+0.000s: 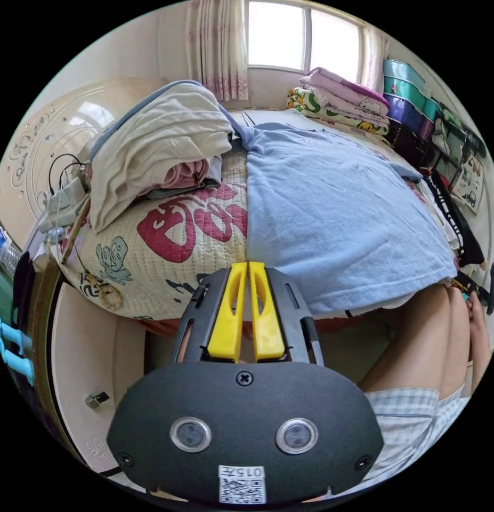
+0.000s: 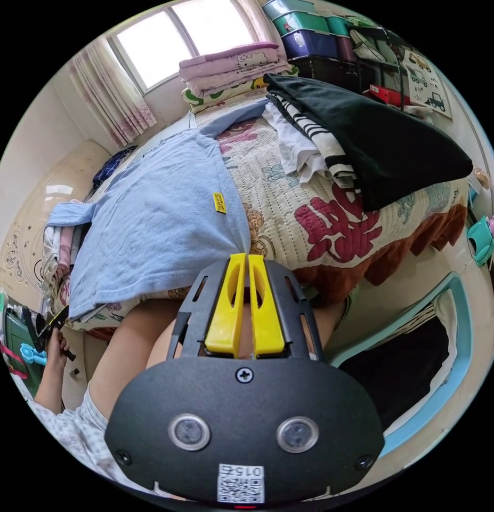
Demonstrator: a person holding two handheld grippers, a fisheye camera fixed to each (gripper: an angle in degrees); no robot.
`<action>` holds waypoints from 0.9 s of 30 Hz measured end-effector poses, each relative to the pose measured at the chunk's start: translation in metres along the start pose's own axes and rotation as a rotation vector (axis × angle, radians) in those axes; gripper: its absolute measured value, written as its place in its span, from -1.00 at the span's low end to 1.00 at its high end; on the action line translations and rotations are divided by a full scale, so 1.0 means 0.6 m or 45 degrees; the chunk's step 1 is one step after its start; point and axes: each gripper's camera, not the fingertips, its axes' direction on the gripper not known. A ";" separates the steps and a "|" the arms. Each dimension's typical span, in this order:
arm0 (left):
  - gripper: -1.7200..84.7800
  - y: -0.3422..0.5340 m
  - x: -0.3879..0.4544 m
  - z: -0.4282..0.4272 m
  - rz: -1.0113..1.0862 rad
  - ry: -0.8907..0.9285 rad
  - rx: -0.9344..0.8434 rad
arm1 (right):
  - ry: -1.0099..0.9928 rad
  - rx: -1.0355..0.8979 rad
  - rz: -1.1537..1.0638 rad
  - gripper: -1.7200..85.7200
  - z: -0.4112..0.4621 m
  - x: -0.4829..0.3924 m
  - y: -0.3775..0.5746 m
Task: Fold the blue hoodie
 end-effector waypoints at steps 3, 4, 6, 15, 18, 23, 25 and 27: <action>-0.97 0.002 0.006 -0.006 -0.033 0.000 0.017 | -0.010 0.009 0.009 -0.97 -0.009 0.006 0.000; -0.97 0.001 0.003 -0.008 -0.050 0.021 0.016 | -0.023 0.011 0.019 -0.97 -0.013 0.011 -0.001; -0.97 -0.002 -0.005 -0.010 -0.066 0.062 0.007 | -0.047 0.015 0.035 -0.98 -0.019 0.019 -0.002; -0.97 -0.002 -0.059 -0.064 -0.175 0.226 0.019 | -0.054 -0.006 0.068 -0.98 -0.061 0.039 -0.005; -0.97 -0.005 -0.041 -0.071 -0.074 0.153 0.006 | -0.079 -0.018 0.092 -0.98 -0.066 0.056 0.007; -0.97 -0.006 -0.042 -0.052 -0.122 0.180 -0.045 | -0.007 -0.036 0.028 -0.98 -0.060 0.042 0.017; -0.96 -0.006 -0.037 -0.043 -0.132 0.174 -0.067 | 0.026 -0.044 0.001 -0.98 -0.054 0.034 0.018; -0.96 -0.008 -0.036 -0.037 -0.128 0.168 -0.083 | 0.032 -0.047 -0.006 -0.97 -0.052 0.034 0.017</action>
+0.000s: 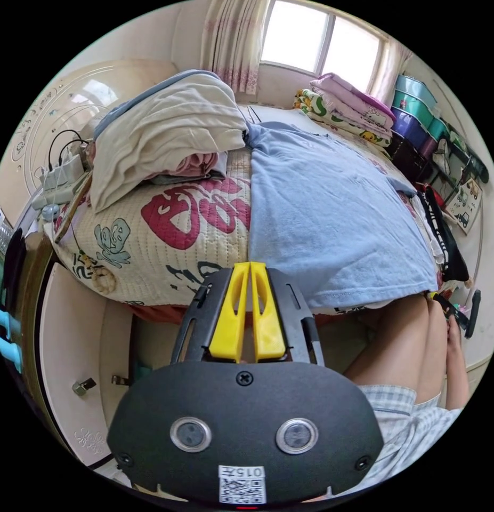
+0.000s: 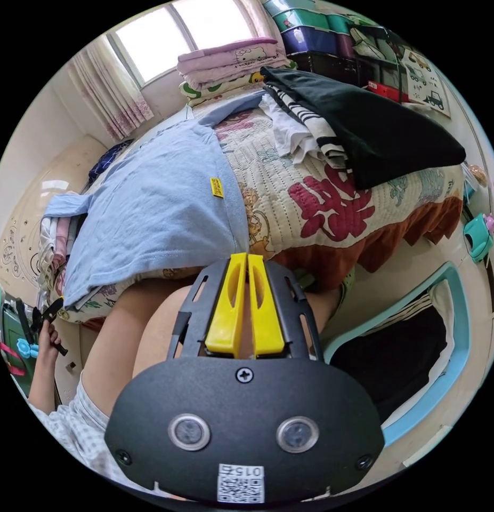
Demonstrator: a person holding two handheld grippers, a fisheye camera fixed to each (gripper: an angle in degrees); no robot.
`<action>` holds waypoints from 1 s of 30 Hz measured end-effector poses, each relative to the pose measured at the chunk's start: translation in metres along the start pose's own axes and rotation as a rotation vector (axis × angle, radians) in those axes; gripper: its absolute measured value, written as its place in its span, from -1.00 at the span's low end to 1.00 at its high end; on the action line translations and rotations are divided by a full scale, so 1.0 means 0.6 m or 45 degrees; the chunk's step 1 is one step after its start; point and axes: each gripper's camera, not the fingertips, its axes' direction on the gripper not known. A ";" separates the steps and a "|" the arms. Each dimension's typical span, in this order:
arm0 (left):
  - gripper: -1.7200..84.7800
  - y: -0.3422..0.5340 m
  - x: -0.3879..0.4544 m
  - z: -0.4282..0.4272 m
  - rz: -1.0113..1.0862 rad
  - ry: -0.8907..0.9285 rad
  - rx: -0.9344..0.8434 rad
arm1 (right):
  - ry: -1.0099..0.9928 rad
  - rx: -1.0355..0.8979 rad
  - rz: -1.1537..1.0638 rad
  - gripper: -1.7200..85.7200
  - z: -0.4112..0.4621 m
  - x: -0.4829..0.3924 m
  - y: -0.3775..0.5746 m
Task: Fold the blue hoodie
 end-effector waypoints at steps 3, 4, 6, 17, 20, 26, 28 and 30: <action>-0.96 -0.004 -0.007 0.004 0.016 0.014 -0.019 | -0.012 -0.003 0.002 -0.97 0.000 0.008 0.000; -0.97 -0.003 -0.010 -0.001 0.035 0.006 -0.018 | -0.011 -0.007 -0.003 -0.97 -0.001 0.010 0.000; -0.97 0.003 -0.007 -0.013 0.101 -0.031 -0.002 | 0.005 -0.012 -0.020 -0.97 -0.004 0.009 0.001; -0.93 0.068 -0.122 -0.030 -0.093 0.158 0.143 | -0.099 0.048 0.148 -0.96 -0.018 0.075 0.037; -0.74 0.063 -0.150 -0.015 -0.160 0.325 0.213 | -0.149 0.208 0.120 -0.81 -0.049 0.080 0.028; -0.71 0.067 -0.176 0.031 -0.277 0.380 0.170 | -0.285 0.188 0.129 -0.68 -0.040 0.101 -0.038; -0.74 0.070 -0.184 0.036 -0.279 0.368 0.171 | -0.287 0.080 0.042 -0.69 -0.010 0.084 -0.051; -0.76 0.067 -0.194 0.038 -0.268 0.384 0.141 | -0.267 0.031 0.004 -0.70 0.009 0.075 -0.053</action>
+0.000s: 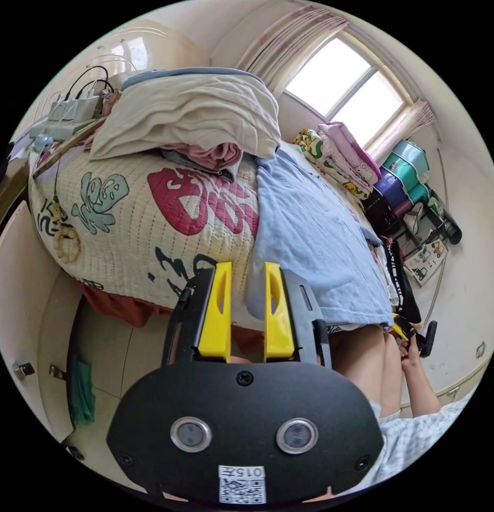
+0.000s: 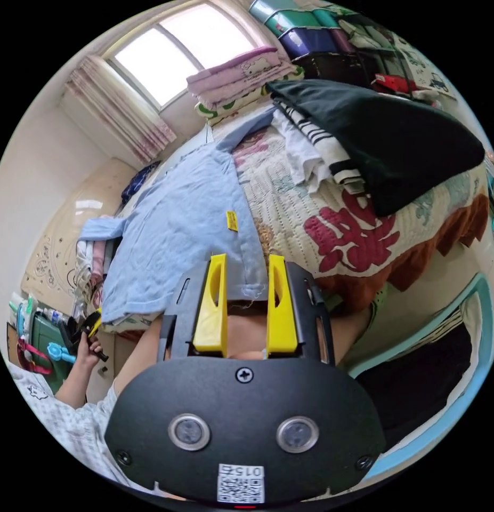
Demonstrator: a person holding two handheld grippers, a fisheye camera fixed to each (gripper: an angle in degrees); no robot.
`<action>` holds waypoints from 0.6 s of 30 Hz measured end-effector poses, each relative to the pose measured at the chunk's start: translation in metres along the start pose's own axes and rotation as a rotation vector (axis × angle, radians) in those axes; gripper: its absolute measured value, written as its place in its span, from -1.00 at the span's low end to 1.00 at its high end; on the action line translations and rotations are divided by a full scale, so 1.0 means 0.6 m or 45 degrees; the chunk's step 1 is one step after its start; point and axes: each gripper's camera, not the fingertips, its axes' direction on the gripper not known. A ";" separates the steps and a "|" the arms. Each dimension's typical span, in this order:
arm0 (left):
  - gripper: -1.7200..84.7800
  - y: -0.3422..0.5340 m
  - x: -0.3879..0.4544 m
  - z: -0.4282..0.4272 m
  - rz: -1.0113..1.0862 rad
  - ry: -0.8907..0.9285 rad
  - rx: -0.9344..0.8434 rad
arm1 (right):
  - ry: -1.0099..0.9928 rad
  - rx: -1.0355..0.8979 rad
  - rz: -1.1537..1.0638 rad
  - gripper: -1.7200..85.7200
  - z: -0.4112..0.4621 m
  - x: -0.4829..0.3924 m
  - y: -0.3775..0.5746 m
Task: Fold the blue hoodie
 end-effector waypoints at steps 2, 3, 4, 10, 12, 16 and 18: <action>-0.79 -0.007 -0.009 0.001 0.003 0.008 -0.043 | 0.017 -0.006 0.006 -0.72 0.006 0.002 -0.001; -0.81 -0.010 -0.014 0.002 0.005 0.011 -0.065 | 0.010 -0.017 0.018 -0.74 0.011 0.008 -0.001; -0.87 -0.015 -0.016 0.008 0.022 0.047 -0.104 | 0.007 -0.030 0.033 -0.76 0.016 0.015 0.000; -0.94 -0.031 0.003 0.012 0.109 -0.067 -0.153 | -0.112 -0.113 0.147 -0.93 0.048 0.052 0.002; -0.95 -0.034 0.011 0.004 0.155 -0.097 -0.158 | -0.053 -0.117 0.103 -0.95 0.059 0.043 0.005; -0.96 -0.038 0.004 -0.020 0.161 -0.057 -0.143 | 0.118 -0.123 -0.061 -0.96 0.084 0.011 0.018; -0.96 -0.037 0.009 -0.021 0.176 -0.093 -0.149 | 0.181 -0.152 -0.135 -0.96 0.108 -0.002 0.027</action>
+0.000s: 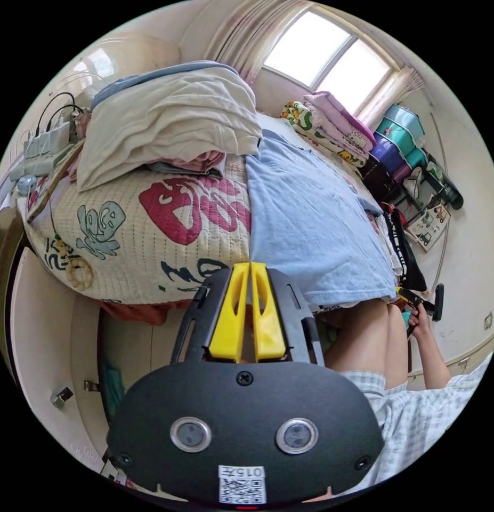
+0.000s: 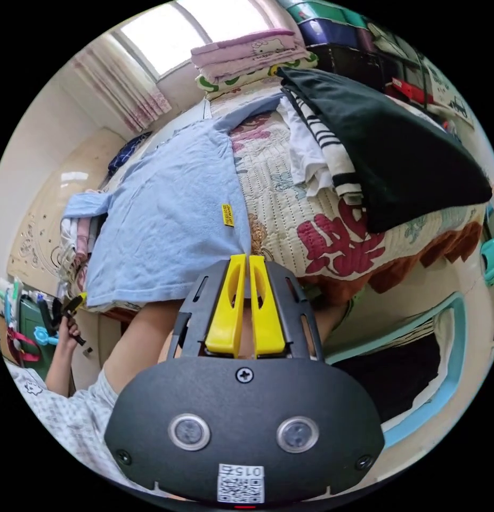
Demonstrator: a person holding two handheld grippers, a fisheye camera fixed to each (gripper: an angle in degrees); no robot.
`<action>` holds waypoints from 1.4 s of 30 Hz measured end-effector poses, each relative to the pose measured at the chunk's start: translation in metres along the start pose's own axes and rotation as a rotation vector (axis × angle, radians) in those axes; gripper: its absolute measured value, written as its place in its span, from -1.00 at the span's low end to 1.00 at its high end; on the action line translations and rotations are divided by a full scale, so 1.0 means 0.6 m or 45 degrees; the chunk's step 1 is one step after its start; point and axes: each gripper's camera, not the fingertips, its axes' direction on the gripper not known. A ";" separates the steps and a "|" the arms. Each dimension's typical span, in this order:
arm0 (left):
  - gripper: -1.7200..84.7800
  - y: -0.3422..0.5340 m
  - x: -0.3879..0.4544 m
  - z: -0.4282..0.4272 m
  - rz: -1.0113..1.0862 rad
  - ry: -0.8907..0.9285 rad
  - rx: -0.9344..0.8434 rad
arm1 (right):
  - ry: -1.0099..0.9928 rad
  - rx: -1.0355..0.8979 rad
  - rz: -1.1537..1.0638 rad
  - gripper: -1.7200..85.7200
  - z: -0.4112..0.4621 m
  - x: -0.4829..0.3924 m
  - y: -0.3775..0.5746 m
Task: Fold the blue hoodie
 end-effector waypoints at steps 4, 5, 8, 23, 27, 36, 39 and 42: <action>-0.96 -0.002 0.015 0.043 0.030 -0.067 -0.048 | 0.047 -0.034 -0.049 -0.96 0.071 -0.019 0.014; -0.96 -0.002 0.018 0.048 0.037 -0.075 -0.044 | 0.062 -0.036 -0.063 -0.96 0.078 -0.023 0.016; -0.97 -0.008 0.034 0.052 0.074 -0.117 -0.044 | 0.202 -0.041 -0.174 -0.96 0.116 -0.059 0.031; -0.97 -0.040 0.055 0.063 0.087 -0.154 -0.093 | 0.555 -0.020 -0.371 -0.96 0.287 -0.147 0.093; -0.97 -0.045 0.037 0.063 0.011 -0.073 -0.095 | 0.423 -0.003 -0.256 -0.95 0.304 -0.123 0.095; -0.97 -0.061 0.051 0.067 0.037 -0.088 -0.092 | 0.483 0.001 -0.297 -0.95 0.359 -0.143 0.106; -0.97 -0.071 0.060 0.069 0.057 -0.102 -0.104 | 0.439 0.019 -0.285 -0.95 0.367 -0.137 0.108; -0.97 -0.087 0.071 0.072 0.092 -0.122 -0.144 | 0.466 0.011 -0.346 -0.95 0.379 -0.146 0.109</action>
